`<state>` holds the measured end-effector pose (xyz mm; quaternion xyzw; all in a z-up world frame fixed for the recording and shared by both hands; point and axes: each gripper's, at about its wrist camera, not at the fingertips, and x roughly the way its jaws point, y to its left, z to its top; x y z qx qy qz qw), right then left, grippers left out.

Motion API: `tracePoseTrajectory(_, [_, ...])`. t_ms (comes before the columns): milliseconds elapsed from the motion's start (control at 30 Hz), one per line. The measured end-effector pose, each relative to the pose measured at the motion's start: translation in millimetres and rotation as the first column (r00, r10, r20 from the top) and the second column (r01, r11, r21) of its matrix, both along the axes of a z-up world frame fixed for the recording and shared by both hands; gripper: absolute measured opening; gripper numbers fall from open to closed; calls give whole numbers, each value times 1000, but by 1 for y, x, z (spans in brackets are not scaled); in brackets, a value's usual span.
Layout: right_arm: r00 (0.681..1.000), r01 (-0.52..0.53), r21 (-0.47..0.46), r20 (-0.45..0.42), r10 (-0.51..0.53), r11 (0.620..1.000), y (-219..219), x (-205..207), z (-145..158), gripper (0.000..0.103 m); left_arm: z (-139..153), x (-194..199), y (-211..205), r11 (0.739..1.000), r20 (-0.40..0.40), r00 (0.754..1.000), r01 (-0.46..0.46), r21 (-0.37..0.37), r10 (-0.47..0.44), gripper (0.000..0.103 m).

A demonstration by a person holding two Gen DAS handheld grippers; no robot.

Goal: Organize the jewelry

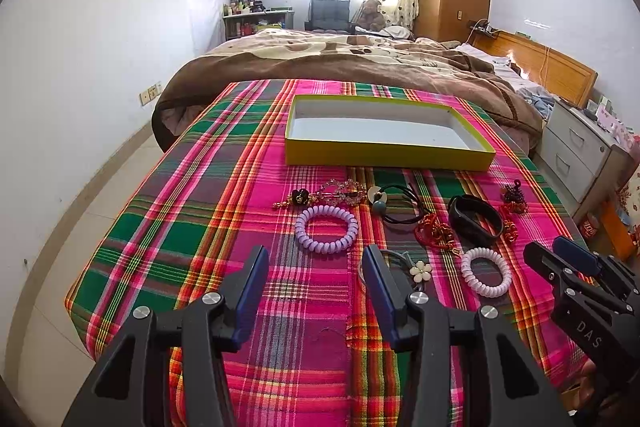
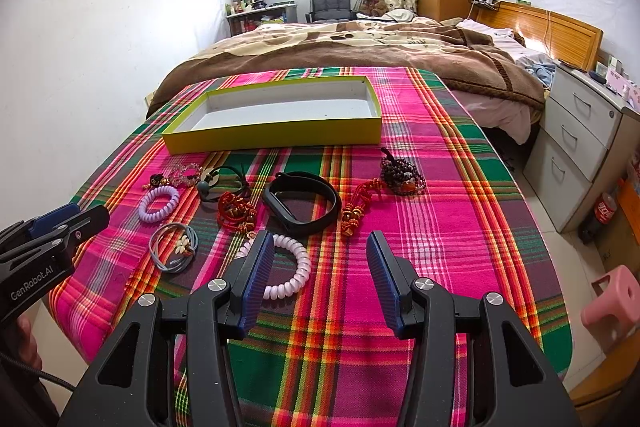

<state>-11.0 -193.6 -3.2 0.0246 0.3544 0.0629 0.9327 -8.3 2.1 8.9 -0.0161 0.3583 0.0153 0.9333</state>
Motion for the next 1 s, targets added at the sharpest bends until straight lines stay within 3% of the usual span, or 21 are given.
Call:
tracePoseTrajectory(800, [999, 48, 15, -8, -48, 999, -17, 6, -2, 50, -13, 14, 22, 999, -41, 999, 17, -46, -19, 48])
tracePoseTrajectory(1000, [997, 65, 12, -37, -65, 998, -29, 14, -10, 55, -23, 22, 36, 998, -73, 997, 25, -64, -29, 48])
